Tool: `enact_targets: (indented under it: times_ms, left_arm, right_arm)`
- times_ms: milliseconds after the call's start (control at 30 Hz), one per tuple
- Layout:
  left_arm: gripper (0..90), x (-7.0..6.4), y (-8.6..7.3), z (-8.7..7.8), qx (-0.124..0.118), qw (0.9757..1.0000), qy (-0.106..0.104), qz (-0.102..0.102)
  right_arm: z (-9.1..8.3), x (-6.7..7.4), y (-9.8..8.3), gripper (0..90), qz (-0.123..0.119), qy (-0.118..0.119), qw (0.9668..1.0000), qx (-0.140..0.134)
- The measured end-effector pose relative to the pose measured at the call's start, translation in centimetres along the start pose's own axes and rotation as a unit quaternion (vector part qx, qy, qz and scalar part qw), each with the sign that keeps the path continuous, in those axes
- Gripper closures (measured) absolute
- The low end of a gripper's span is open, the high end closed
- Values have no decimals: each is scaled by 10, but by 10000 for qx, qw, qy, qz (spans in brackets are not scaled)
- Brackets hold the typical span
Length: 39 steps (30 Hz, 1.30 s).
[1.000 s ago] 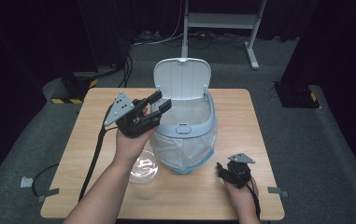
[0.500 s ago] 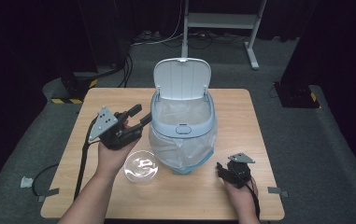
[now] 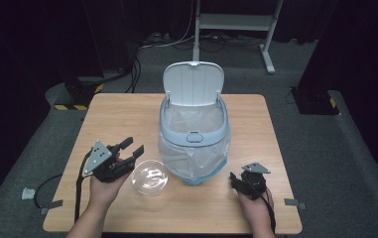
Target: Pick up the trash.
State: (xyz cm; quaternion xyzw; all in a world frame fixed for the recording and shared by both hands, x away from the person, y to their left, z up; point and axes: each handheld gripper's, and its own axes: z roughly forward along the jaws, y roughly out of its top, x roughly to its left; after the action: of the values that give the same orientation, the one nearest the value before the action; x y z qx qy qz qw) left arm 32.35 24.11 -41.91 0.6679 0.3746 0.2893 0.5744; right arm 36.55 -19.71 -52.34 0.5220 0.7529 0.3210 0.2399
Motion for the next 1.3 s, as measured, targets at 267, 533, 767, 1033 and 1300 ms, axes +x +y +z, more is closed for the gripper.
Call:
enact_targets:
  times_ms: [267, 533, 767, 1033, 1300]
  left_arm:
    - [442, 4, -38, -16, 366, 9989, 217, -174]
    - [459, 8, -68, -22, 766, 9960, 447, -104]
    - [527, 11, -82, -19, 906, 9950, 410, -132]
    - [626, 10, -83, -11, 985, 9935, 571, 27]
    - [706, 16, -82, -7, 1084, 9910, 767, 161]
  right_arm:
    - [0, 0, 0, 372, 6, -7, 10000, 1]
    - [0, 0, 0, 372, -3, -10, 10000, 0]
    - [0, 0, 0, 372, 4, -16, 10000, 1]
    - [0, 0, 0, 372, 0, -18, 10000, 6]
    - [0, 0, 0, 373, 4, -18, 10000, 7]
